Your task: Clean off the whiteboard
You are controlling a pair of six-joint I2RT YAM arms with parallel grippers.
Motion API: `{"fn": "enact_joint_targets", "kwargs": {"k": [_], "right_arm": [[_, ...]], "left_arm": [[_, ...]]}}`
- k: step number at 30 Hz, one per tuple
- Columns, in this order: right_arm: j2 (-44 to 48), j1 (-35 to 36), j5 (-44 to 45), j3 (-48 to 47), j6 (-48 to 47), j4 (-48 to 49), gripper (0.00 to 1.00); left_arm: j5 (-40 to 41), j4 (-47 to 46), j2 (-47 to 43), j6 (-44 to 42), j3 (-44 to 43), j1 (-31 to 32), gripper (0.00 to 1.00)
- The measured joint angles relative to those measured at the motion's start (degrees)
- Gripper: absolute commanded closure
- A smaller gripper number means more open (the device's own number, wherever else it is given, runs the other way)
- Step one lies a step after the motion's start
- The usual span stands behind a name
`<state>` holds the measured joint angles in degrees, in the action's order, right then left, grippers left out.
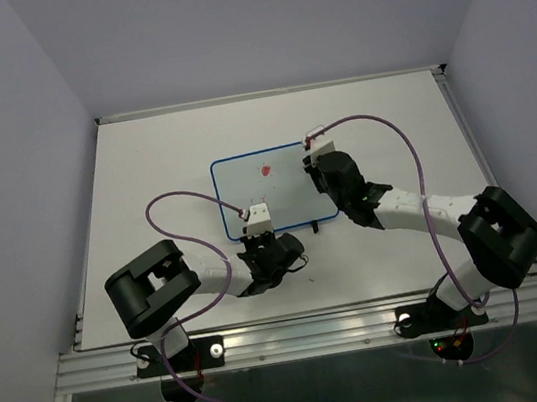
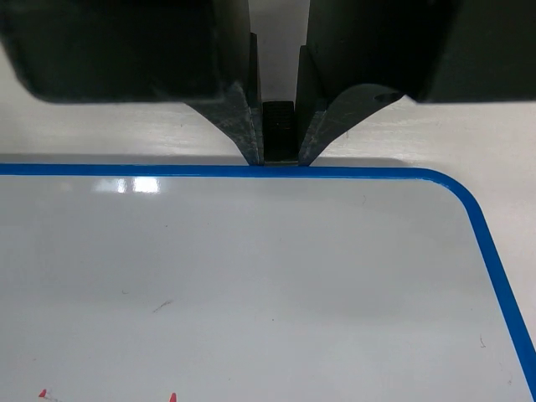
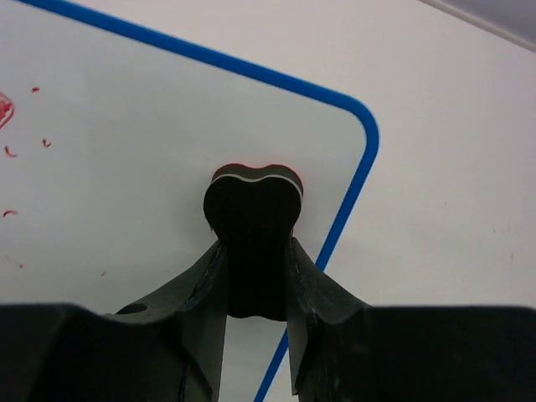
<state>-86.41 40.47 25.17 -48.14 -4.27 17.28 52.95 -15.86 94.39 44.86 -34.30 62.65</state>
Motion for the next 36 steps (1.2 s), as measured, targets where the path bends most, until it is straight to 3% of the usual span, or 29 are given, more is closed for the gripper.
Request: {"fn": "enact_joint_targets", "kwargs": {"k": [22, 28, 36], "right_arm": [[-6.21, 7.41, -17.53, 1.99, 0.07, 5.22, 0.99], [-6.25, 7.61, -13.42, -1.03, -0.96, 4.31, 0.99], [-10.1, 5.88, -8.52, -13.81, -4.96, 4.44, 0.99]], "left_arm": [[-0.09, -0.04, 0.31, -0.07, -0.35, -0.09, 1.0], [-0.02, -0.22, 0.39, 0.0, -0.33, -0.09, 1.0], [0.87, -1.2, 1.03, -0.04, -0.15, 0.11, 1.0]]}}
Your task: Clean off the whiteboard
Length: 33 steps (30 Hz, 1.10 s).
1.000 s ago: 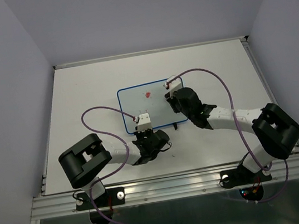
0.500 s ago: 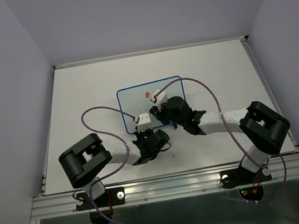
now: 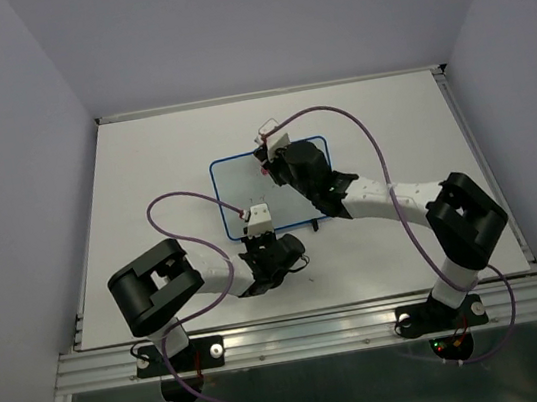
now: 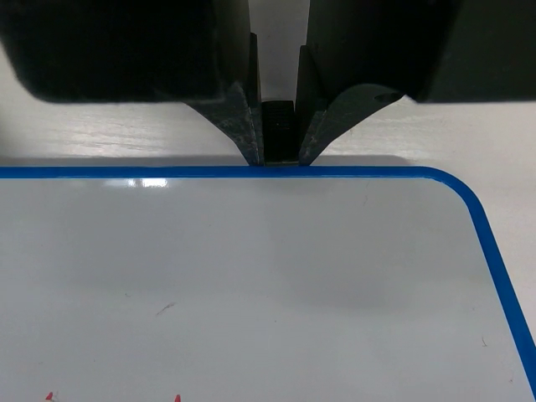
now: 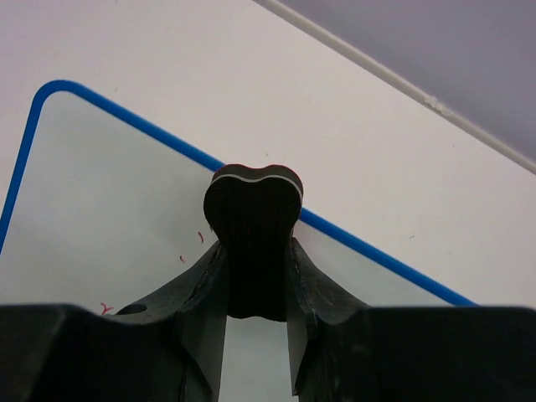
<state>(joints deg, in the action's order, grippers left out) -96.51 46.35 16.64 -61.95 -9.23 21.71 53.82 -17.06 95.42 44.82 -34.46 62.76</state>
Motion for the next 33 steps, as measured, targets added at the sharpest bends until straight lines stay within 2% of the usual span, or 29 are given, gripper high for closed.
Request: {"fn": "enact_joint_targets", "kwargs": {"k": [4, 13, 26, 33], "right_arm": [[-2.05, -0.57, -0.11, -3.13, -0.83, -0.28, 0.99], [-4.59, -0.52, -1.75, -3.08, -0.04, -2.03, 0.99], [-3.69, 3.72, -6.45, 3.19, 7.8, -4.61, 0.99], [-3.28, 4.35, -1.55, 2.97, 8.98, -6.88, 0.99]], "left_arm": [[0.7, -0.57, 0.39, 0.0, 0.04, 0.2, 1.0], [0.9, -1.6, 0.55, 0.09, 0.35, 0.2, 1.0], [2.56, -3.08, 1.95, 0.46, 0.35, 0.57, 1.0], [2.97, -3.69, 2.54, 0.85, 0.37, 0.61, 1.0]]}}
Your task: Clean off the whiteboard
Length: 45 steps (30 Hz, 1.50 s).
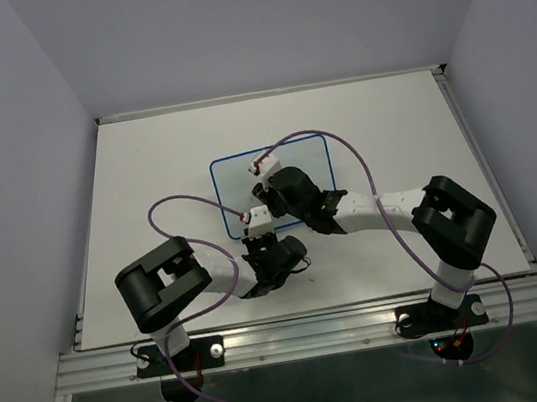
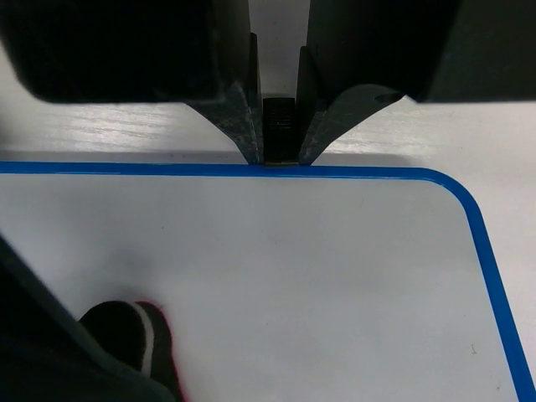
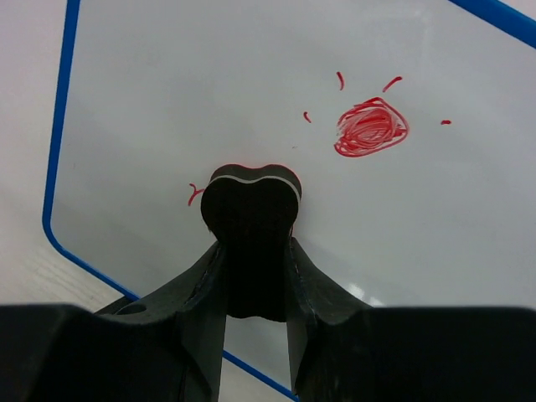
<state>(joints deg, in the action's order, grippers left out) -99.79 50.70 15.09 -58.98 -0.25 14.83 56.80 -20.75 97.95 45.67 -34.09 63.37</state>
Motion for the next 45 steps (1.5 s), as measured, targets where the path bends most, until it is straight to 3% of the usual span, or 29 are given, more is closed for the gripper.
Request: {"fn": "enact_joint_targets", "kwargs": {"k": [15, 22, 35, 45], "right_arm": [[0.46, -6.58, 11.54, -7.85, -1.53, -4.59, 0.99], [0.79, -7.13, 7.76, -7.85, -4.55, -4.48, 0.99], [-3.65, 2.14, -0.85, -8.44, -5.75, -8.02, 0.99], [-3.8, 1.79, 7.43, -11.43, 0.15, -11.02, 0.99]], "left_arm": [[0.5, -2.08, 0.72, 0.74, 0.35, -0.09, 1.0], [0.7, -3.45, 0.72, 1.33, 1.03, -0.09, 1.0], [1.09, -6.01, 0.63, 2.6, 2.34, -0.09, 1.0], [1.25, -6.32, 0.87, 2.25, 2.34, -0.07, 1.0]]}}
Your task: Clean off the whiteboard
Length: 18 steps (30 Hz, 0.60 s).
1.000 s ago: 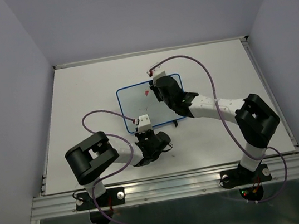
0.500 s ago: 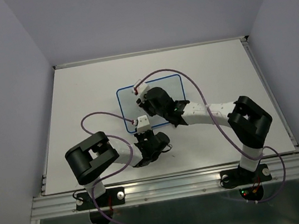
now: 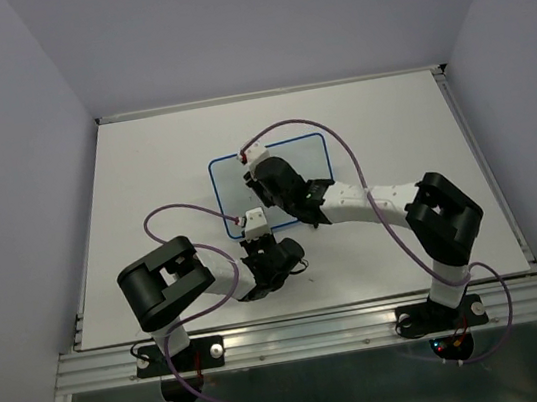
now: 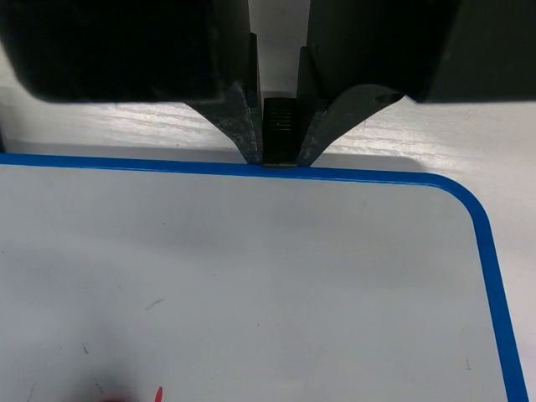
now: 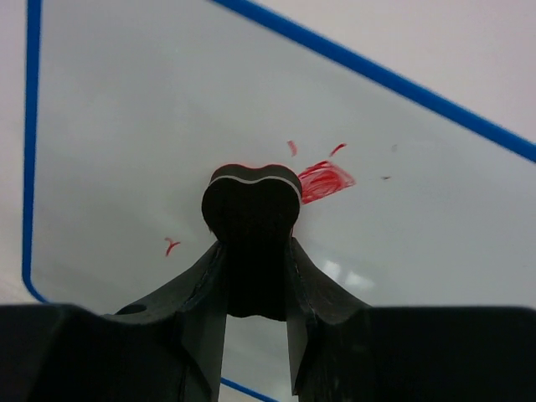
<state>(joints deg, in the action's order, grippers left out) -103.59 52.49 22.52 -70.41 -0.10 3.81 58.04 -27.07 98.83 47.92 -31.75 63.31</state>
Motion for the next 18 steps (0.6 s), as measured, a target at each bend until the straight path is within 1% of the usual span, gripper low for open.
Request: {"fn": "enact_joint_targets", "kwargs": {"k": [4, 11, 18], "right_arm": [[0.02, -2.97, 3.02, -2.45, 1.49, -0.57, 0.99], [1.22, -7.82, 3.69, -4.44, 1.64, -0.48, 0.99], [1.36, -7.96, -3.96, -4.44, 1.05, -0.52, 0.99]], "left_arm": [[-0.02, -0.11, 0.02, -0.02, 0.0, 0.0, 1.0], [0.0, -0.24, 0.07, -0.02, 0.0, 0.0, 1.0], [0.04, -0.39, 0.11, 0.0, 0.0, 0.0, 1.0]]}}
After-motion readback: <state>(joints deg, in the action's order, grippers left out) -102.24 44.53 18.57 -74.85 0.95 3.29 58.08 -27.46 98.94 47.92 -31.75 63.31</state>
